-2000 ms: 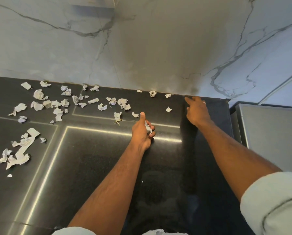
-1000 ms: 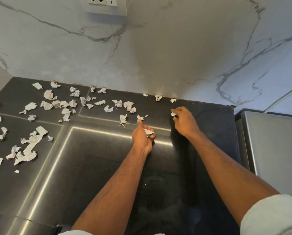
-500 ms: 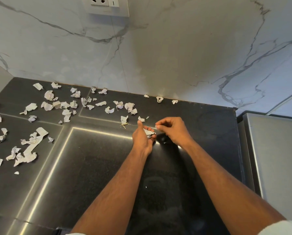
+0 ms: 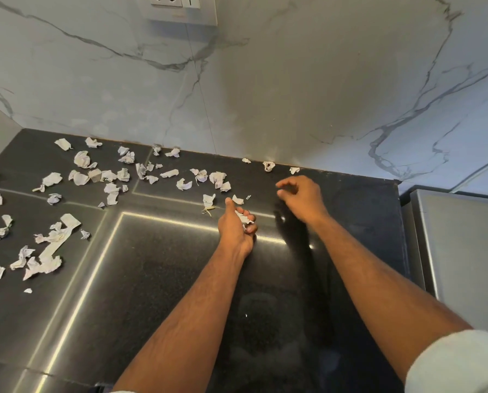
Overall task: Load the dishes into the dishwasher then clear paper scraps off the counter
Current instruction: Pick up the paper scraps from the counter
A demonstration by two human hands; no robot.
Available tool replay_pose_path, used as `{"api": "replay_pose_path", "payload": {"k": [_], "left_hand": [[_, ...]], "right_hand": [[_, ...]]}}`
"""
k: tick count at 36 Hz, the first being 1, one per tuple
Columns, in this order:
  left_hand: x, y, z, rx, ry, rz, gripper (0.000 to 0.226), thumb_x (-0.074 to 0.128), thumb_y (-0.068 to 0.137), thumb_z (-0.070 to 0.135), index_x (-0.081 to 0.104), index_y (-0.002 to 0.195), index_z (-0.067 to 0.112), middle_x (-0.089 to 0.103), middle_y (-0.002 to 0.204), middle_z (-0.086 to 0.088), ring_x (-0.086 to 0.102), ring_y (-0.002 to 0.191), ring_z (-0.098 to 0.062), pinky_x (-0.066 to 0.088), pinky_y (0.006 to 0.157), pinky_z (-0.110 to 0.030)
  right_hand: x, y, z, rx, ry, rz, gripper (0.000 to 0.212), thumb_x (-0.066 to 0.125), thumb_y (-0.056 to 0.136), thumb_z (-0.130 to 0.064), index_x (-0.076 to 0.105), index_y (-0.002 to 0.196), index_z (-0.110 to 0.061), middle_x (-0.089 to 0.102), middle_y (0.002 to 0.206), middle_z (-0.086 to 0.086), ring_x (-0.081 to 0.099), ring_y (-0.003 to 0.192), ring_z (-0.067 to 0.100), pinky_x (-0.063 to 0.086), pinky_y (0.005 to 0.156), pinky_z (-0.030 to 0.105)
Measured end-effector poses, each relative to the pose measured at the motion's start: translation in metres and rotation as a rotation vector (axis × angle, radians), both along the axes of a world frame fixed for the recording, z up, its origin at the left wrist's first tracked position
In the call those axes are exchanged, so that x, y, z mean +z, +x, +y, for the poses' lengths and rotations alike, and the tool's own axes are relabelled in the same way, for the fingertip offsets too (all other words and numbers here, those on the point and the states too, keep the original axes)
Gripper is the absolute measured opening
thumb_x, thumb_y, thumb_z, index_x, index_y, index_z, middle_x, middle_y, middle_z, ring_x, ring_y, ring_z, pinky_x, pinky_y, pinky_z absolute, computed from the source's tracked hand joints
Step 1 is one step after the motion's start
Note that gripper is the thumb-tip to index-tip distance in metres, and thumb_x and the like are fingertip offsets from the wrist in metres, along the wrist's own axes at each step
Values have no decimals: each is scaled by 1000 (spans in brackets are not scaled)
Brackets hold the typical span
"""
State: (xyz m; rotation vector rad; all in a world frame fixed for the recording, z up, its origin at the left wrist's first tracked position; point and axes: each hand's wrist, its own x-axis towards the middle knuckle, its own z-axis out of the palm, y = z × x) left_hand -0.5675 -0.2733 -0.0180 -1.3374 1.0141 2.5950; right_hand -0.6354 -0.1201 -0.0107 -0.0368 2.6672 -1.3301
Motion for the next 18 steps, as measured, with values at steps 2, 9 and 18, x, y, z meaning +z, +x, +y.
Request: {"api": "replay_pose_path", "payload": {"k": [2,9,18], "left_hand": [[0,-1,-3,-6,-1,-1,40,51,103,44,48,74,16,47,56,1,45,46,-10,22,34,-19],[3,1,-7,-22,-12,-2,38,50,103,42,49,77,14,49,59,0,47,48,-10,24,37,-20],[2,6,-22,-39,-64,2,39,49,104,41,47,75,16,46,59,0,45,46,-10,23,36,-20]], "right_hand": [[-4,-20,8,42,155,-21,35,65,93,-11,66,126,-21,59,129,4,61,111,18,48,105,37],[-10,-56,9,325,623,32,47,54,96,-8,48,143,-8,49,141,13,45,131,37,40,111,44],[3,-52,-17,297,707,75,18,56,89,3,69,96,-8,67,98,14,65,93,32,56,84,41]]}}
